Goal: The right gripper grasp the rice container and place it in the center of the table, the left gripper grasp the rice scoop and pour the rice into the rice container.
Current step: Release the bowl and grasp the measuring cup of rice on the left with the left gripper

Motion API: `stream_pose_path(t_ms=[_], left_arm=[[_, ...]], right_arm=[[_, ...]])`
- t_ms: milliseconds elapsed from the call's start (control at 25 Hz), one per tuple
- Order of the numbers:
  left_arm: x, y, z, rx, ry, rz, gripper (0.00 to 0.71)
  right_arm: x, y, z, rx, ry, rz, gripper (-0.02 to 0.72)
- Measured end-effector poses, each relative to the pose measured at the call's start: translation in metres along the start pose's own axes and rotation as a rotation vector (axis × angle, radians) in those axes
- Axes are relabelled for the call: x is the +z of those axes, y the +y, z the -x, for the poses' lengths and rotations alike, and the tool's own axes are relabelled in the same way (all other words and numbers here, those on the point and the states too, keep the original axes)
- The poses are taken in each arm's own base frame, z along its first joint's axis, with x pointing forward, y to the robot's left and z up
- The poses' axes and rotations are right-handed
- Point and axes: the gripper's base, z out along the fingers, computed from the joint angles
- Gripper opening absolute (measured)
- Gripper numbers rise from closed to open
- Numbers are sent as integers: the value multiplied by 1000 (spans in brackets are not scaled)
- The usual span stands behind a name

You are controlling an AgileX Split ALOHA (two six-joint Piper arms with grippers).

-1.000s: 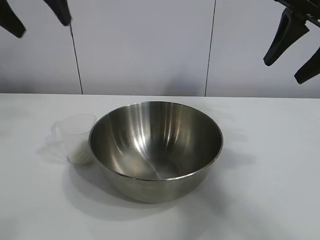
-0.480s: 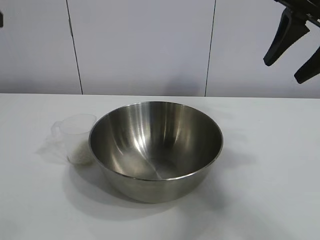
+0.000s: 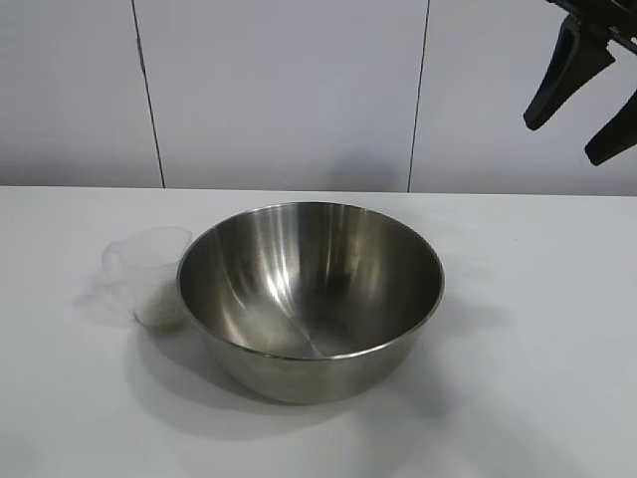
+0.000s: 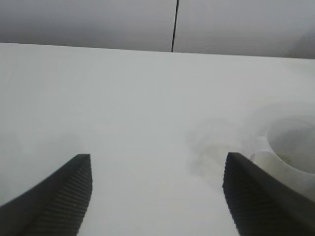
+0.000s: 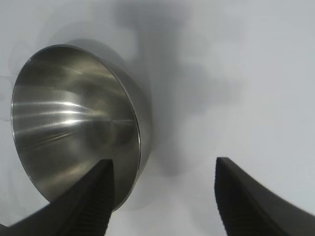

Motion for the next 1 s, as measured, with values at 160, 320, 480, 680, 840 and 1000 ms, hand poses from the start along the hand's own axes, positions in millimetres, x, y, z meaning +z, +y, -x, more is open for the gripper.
stream_pose_path(t_ms=[160,320,480,680,840,1000], left_arm=[[-6,0,-3,16,-103,-3,482],[4,-3,-18,18,-48,-34,476],[22,-10,-34,25,-44,-101,476],[43,-14,-71,30,90,-149,475],[53,-18,-94,44,197,-197,475],[63,-22,-89,55,163,-228,475]], right_arm=[[0,0,0,-1,-3,2,412],[0,0,1,-1,-6,2,412],[0,0,1,-1,-7,2,412],[0,0,1,-2,-8,2,412],[0,0,1,-2,-14,1,412],[0,0,2,-2,-17,1,412]])
